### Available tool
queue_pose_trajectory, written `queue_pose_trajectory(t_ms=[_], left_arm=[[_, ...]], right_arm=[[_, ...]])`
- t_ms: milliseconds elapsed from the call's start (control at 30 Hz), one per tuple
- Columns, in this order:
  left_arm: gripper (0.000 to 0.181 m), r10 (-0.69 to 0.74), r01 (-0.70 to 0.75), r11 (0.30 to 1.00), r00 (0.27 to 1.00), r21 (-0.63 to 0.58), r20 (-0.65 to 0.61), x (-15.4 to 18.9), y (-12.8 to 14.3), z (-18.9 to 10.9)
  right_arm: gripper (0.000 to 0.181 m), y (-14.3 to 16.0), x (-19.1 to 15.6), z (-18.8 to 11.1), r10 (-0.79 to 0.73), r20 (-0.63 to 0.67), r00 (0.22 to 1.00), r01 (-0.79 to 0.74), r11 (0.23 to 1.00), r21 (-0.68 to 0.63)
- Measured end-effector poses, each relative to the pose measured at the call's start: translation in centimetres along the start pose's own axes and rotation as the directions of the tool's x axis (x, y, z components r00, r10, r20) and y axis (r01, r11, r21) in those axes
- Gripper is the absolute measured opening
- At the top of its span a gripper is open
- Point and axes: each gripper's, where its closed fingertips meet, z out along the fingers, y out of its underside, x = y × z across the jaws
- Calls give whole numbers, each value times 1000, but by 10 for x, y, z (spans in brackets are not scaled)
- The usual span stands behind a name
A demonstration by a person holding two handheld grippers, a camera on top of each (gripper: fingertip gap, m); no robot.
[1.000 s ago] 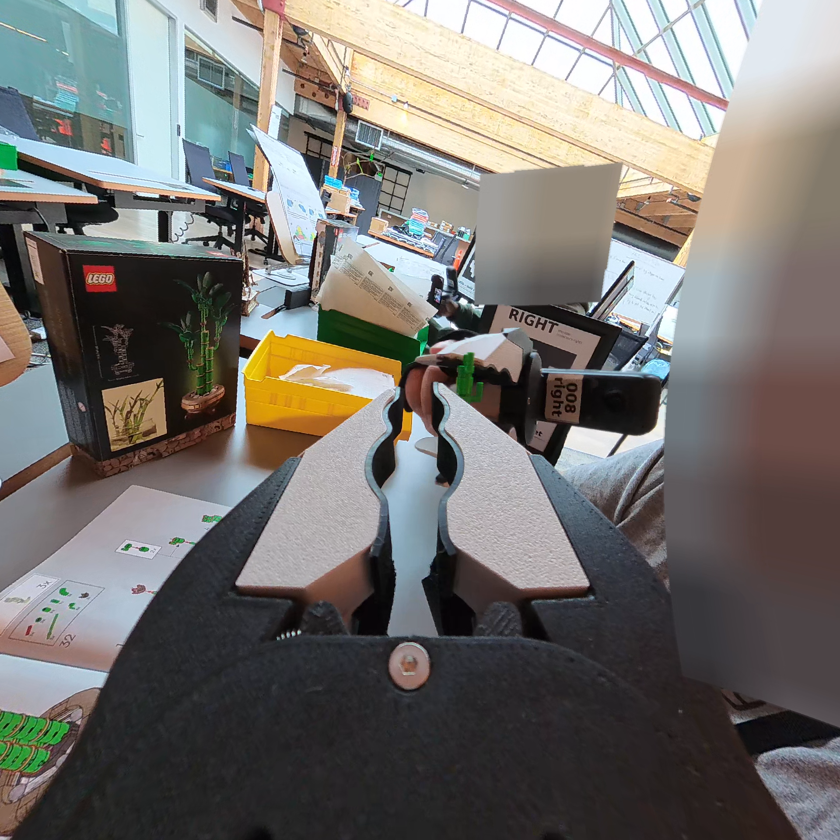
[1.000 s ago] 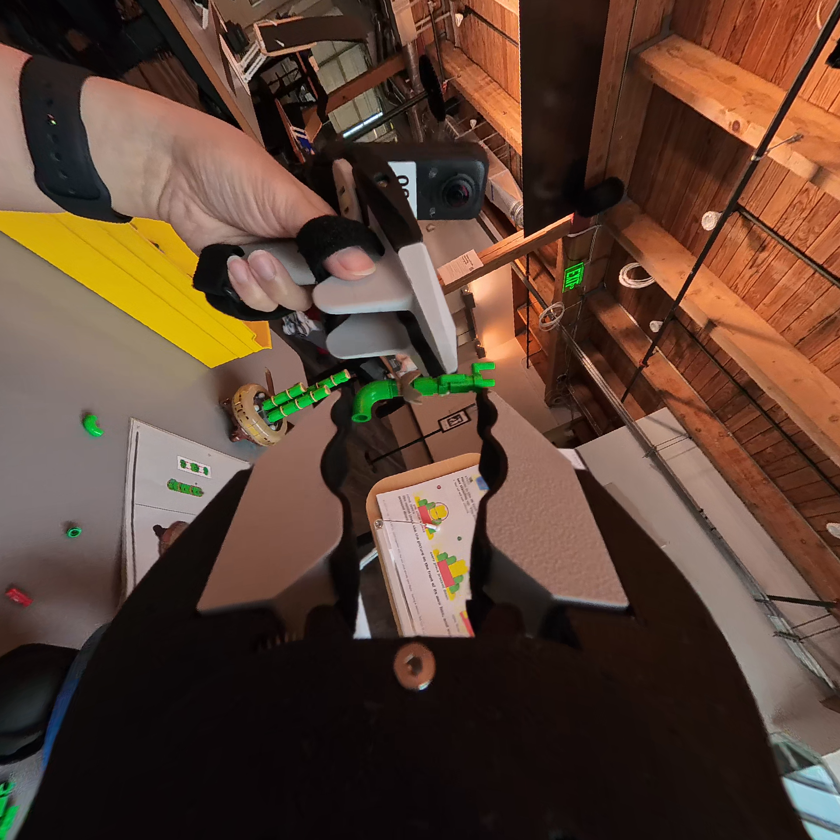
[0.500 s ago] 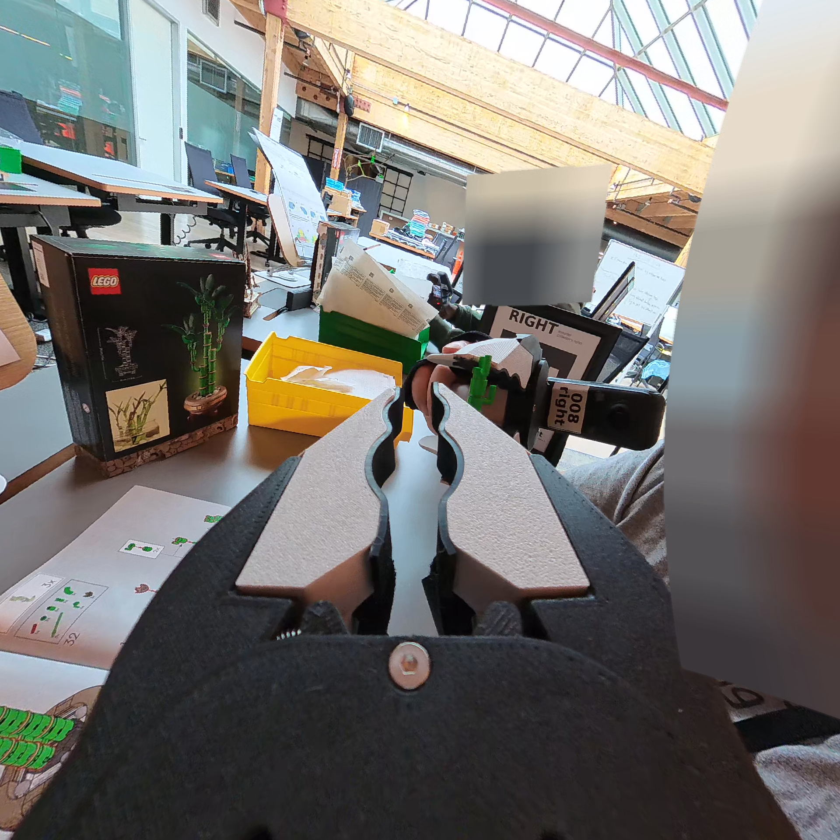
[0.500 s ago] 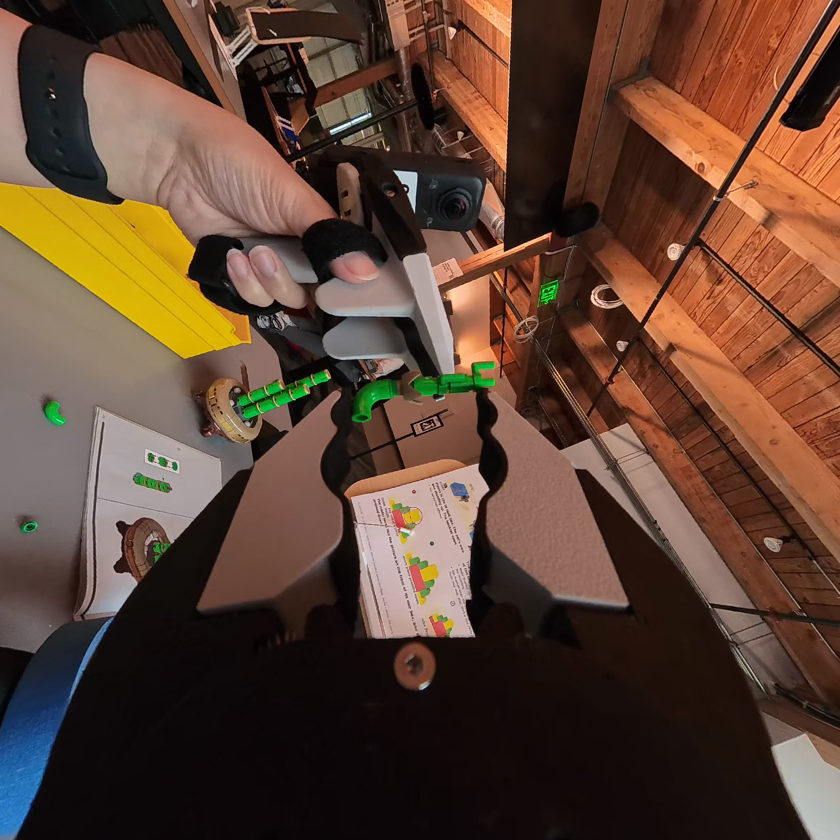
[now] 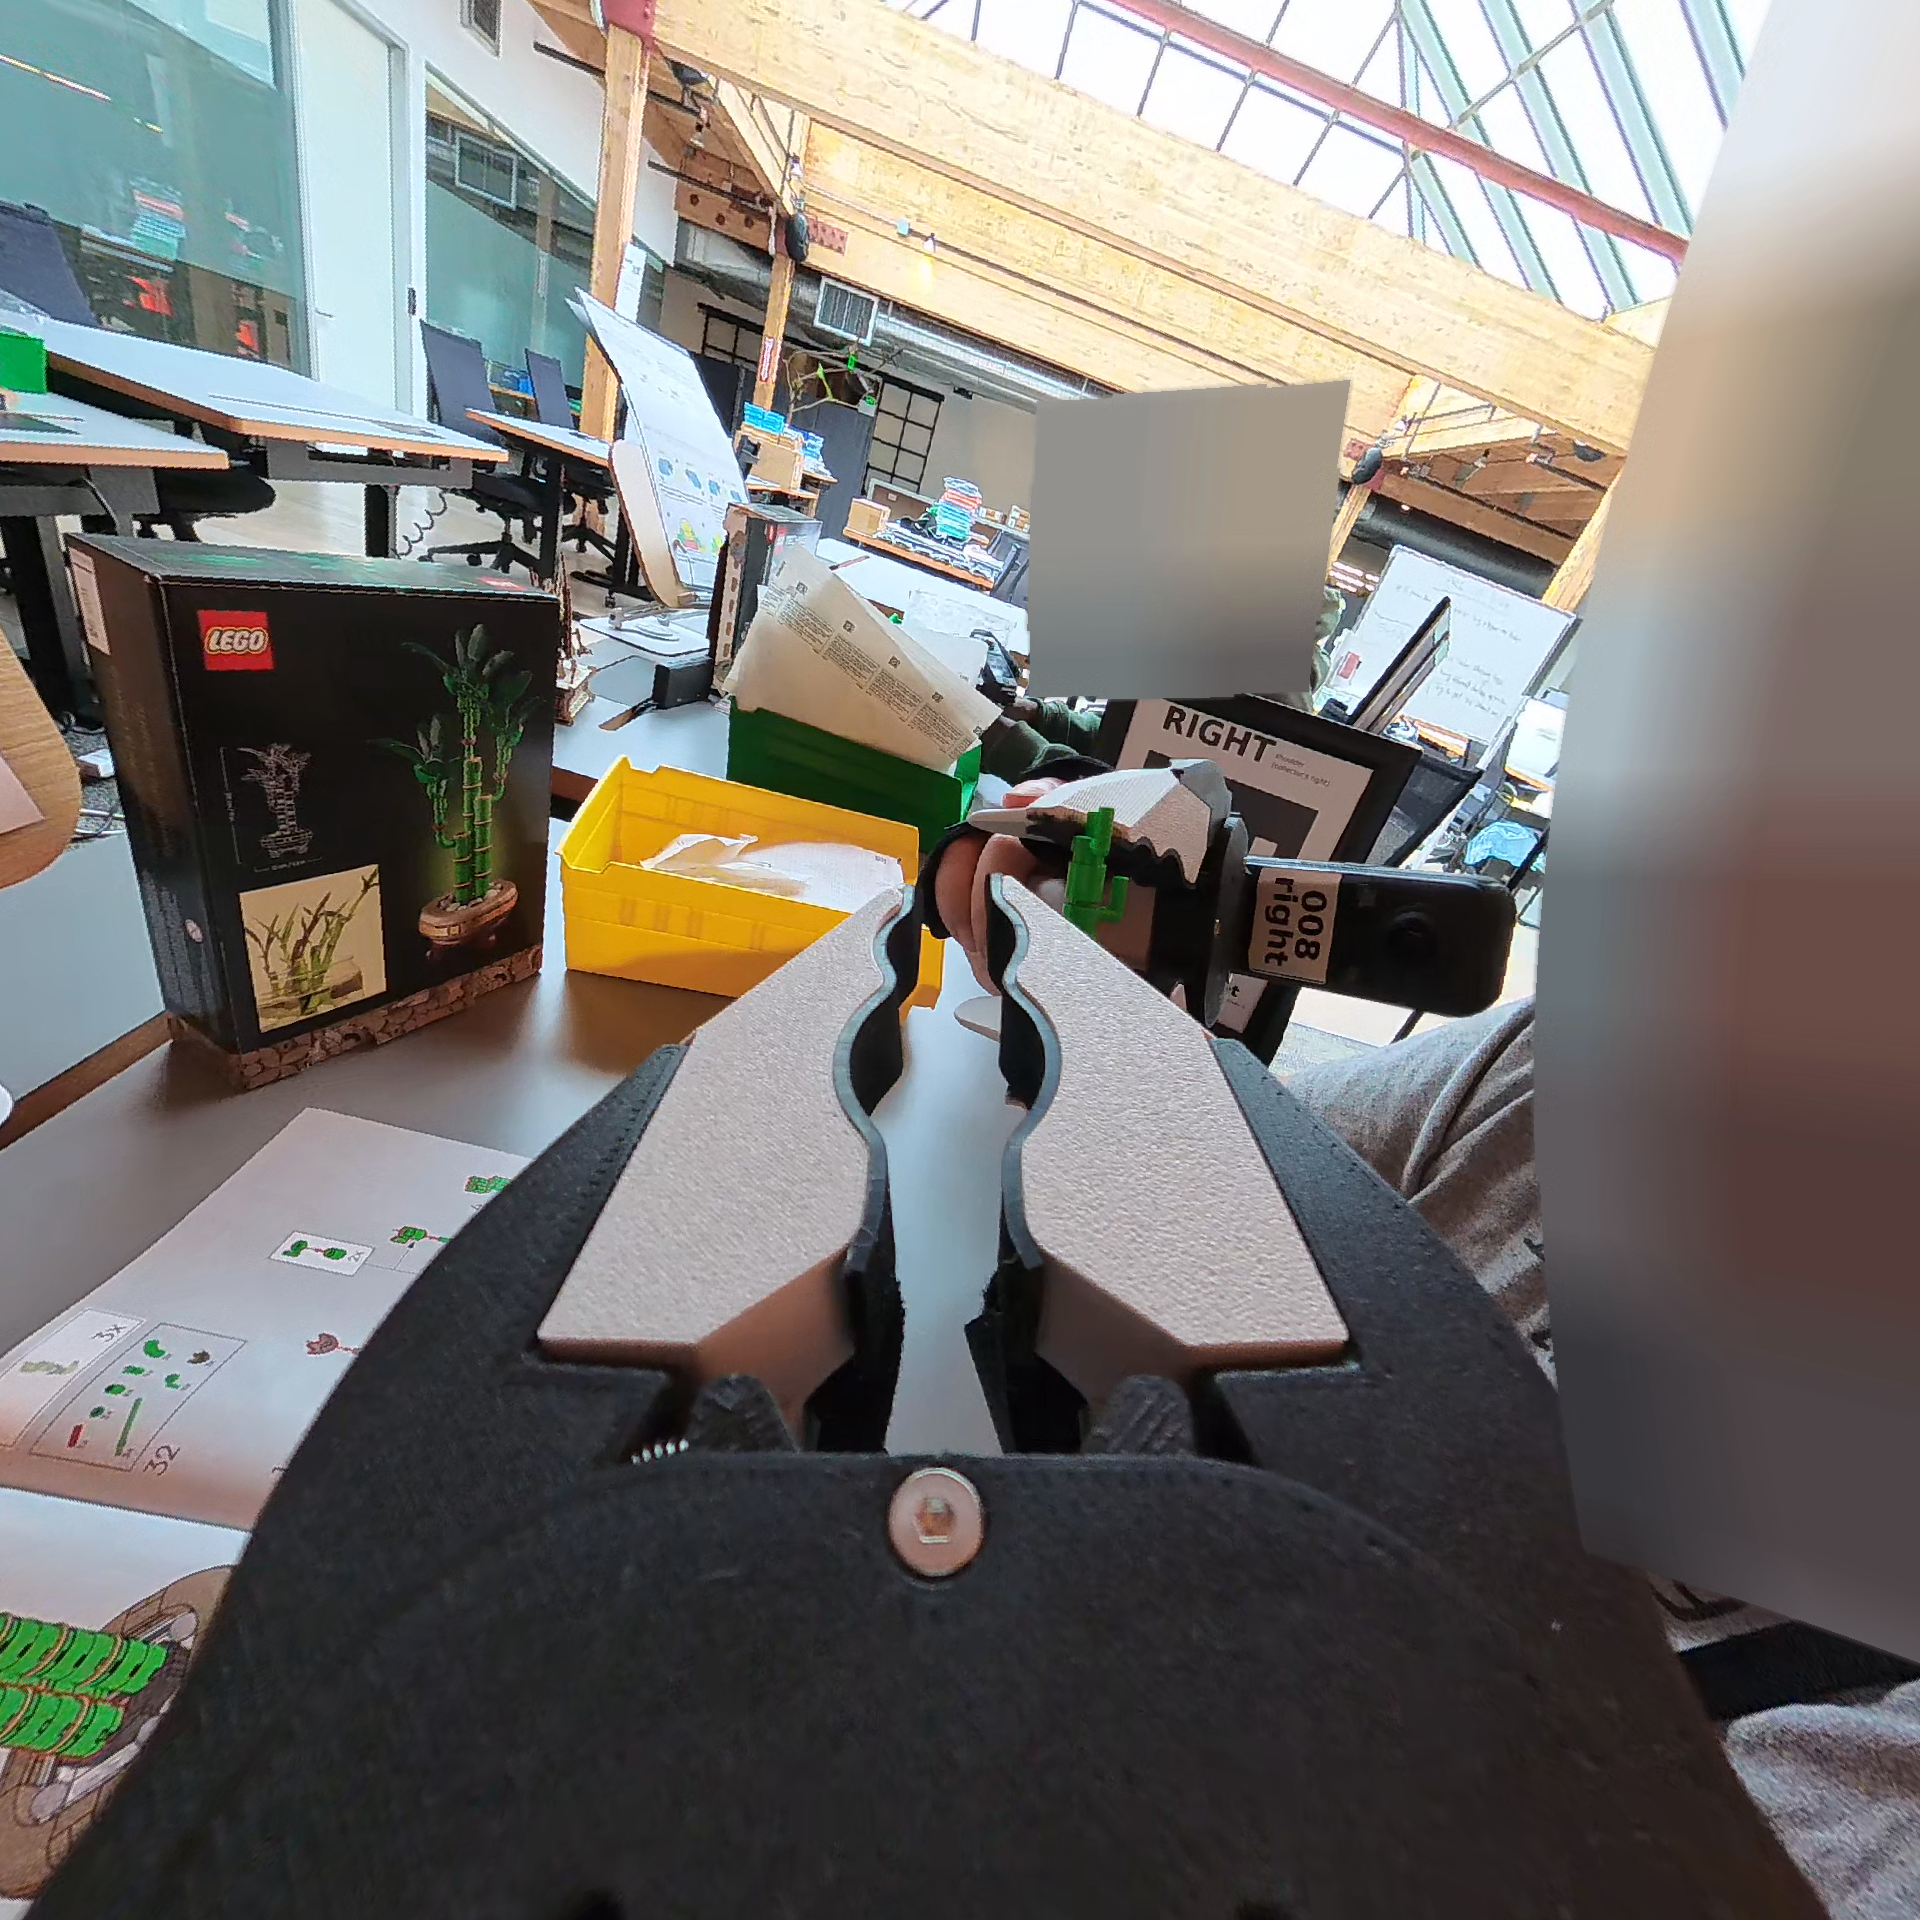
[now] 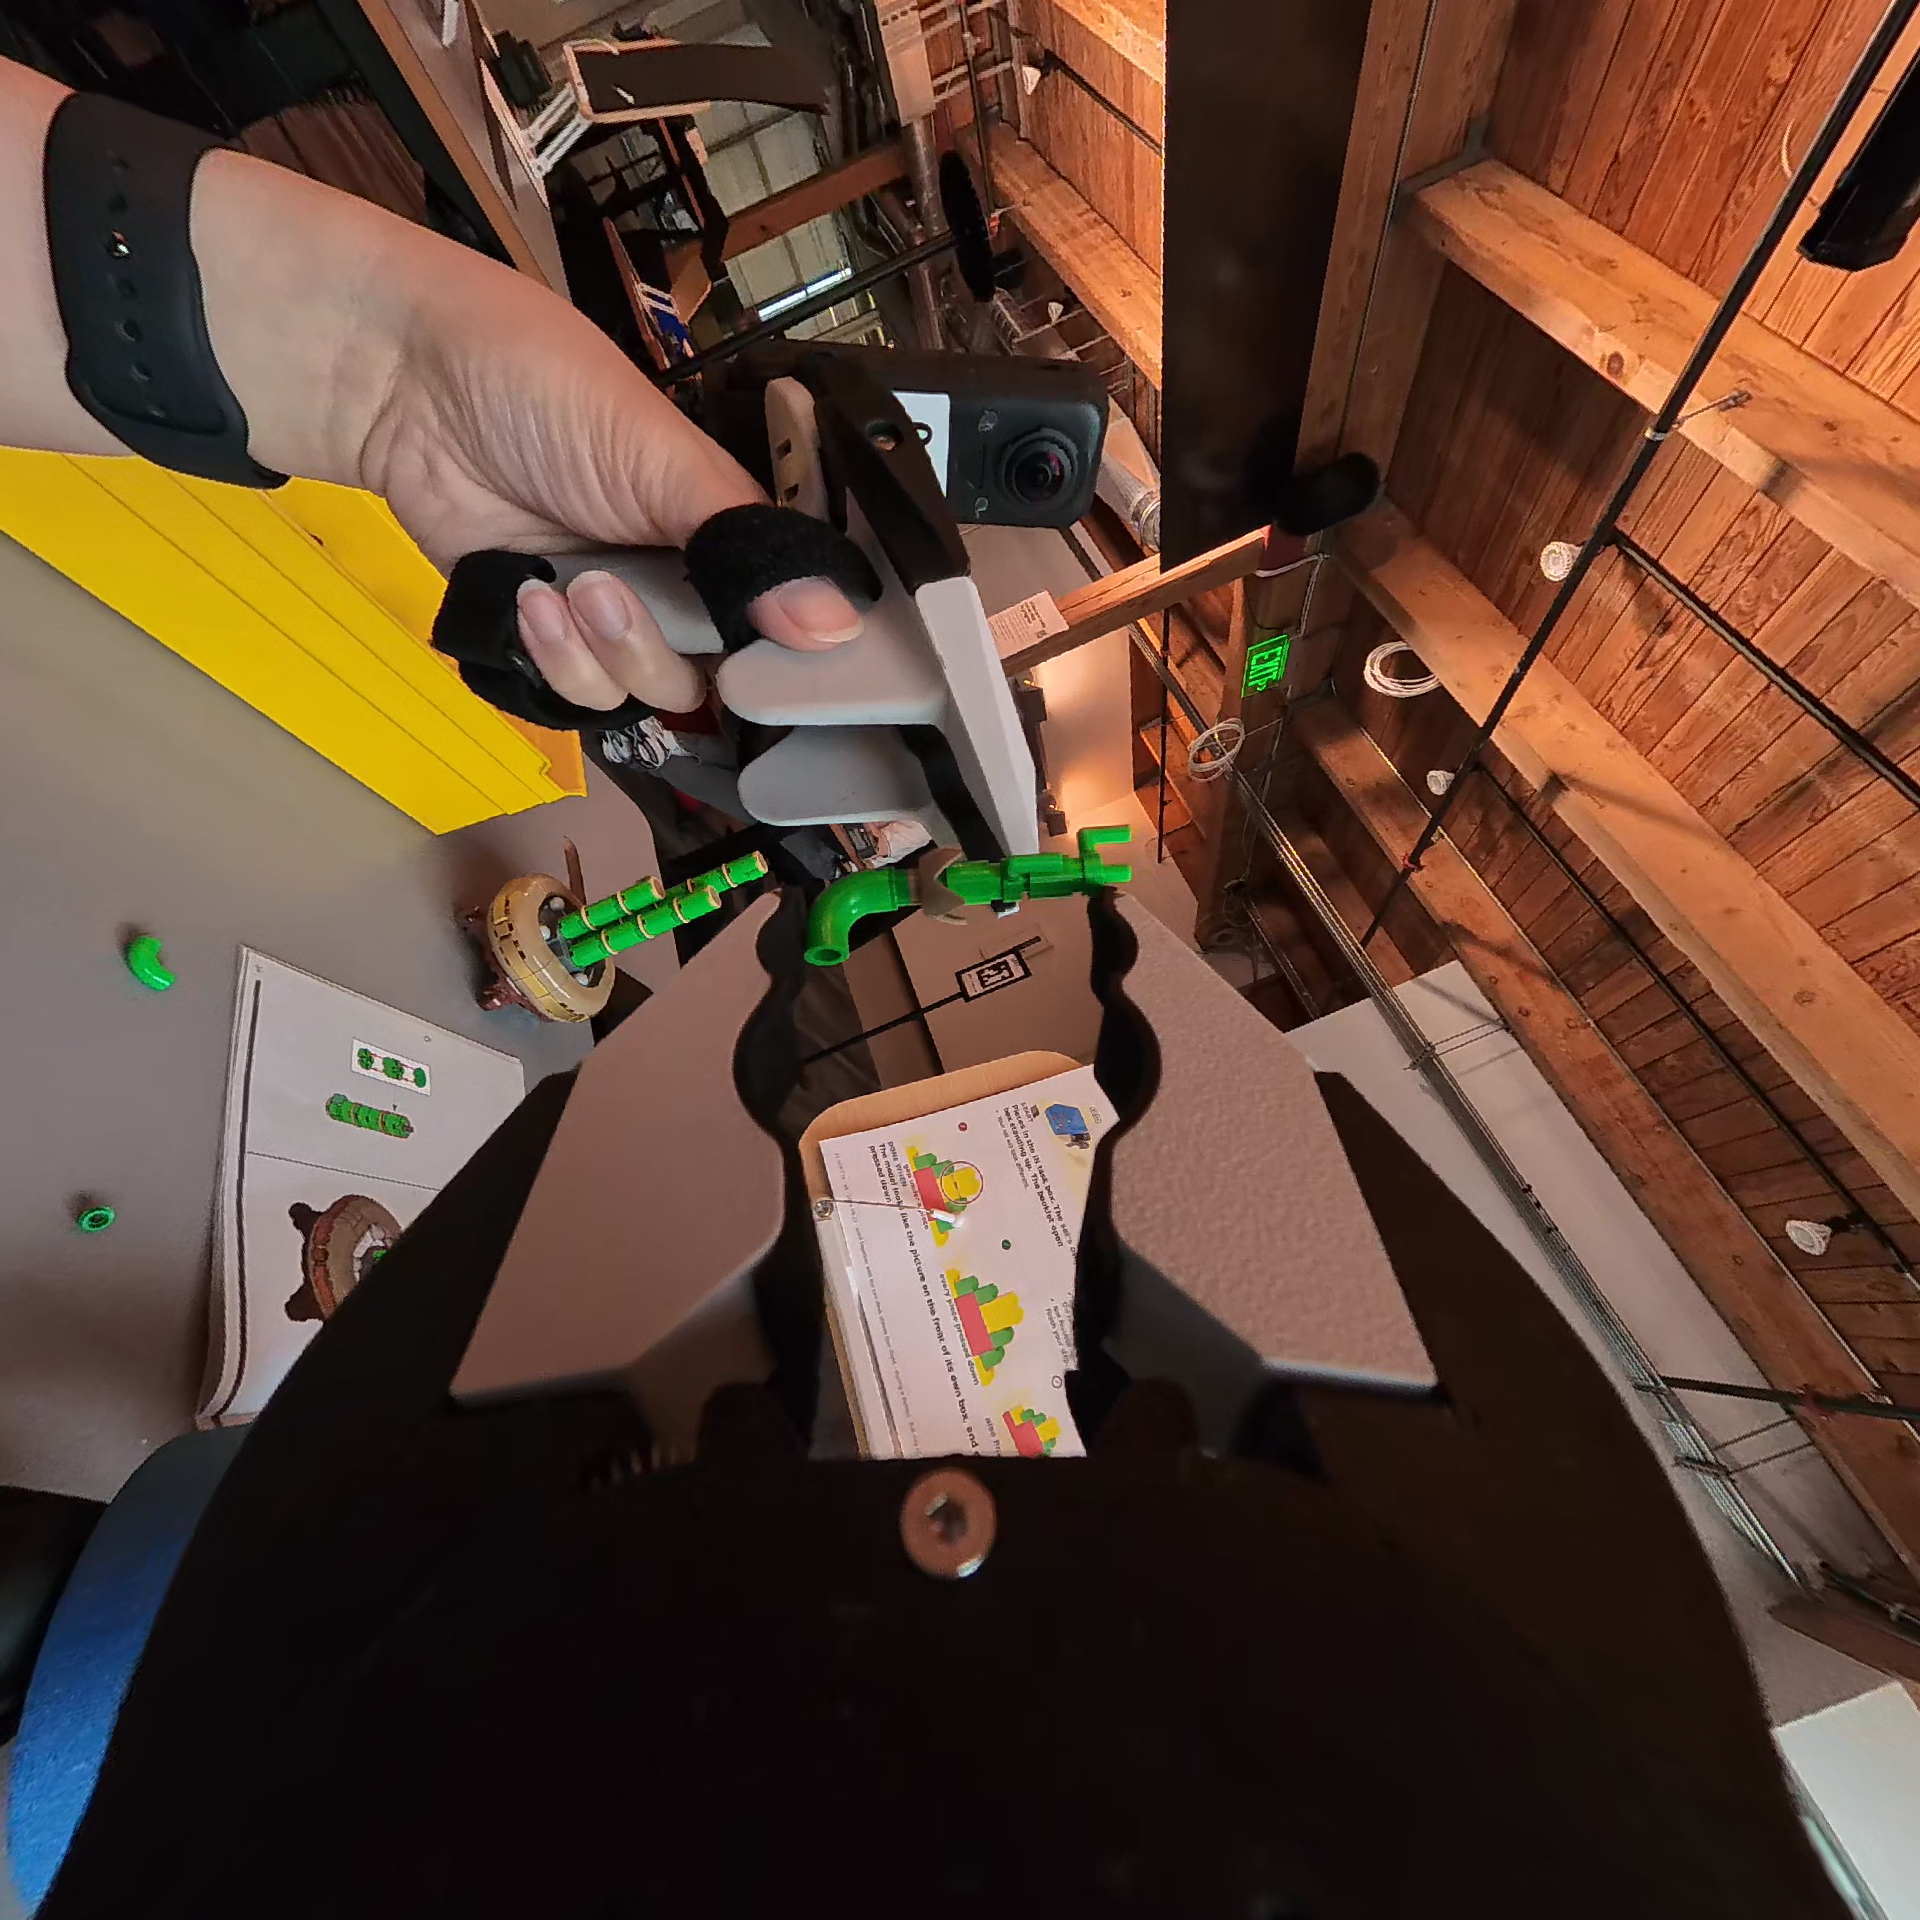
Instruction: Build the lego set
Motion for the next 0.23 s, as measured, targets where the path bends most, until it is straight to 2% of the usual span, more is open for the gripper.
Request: queue_pose_trajectory(t_ms=[233], left_arm=[[8, -1, 1, 1000, 1000, 9, -3, 1, -1, 1]], right_arm=[[53, 1, 2, 0, 56, 12, 998, -56, 998, 8]])
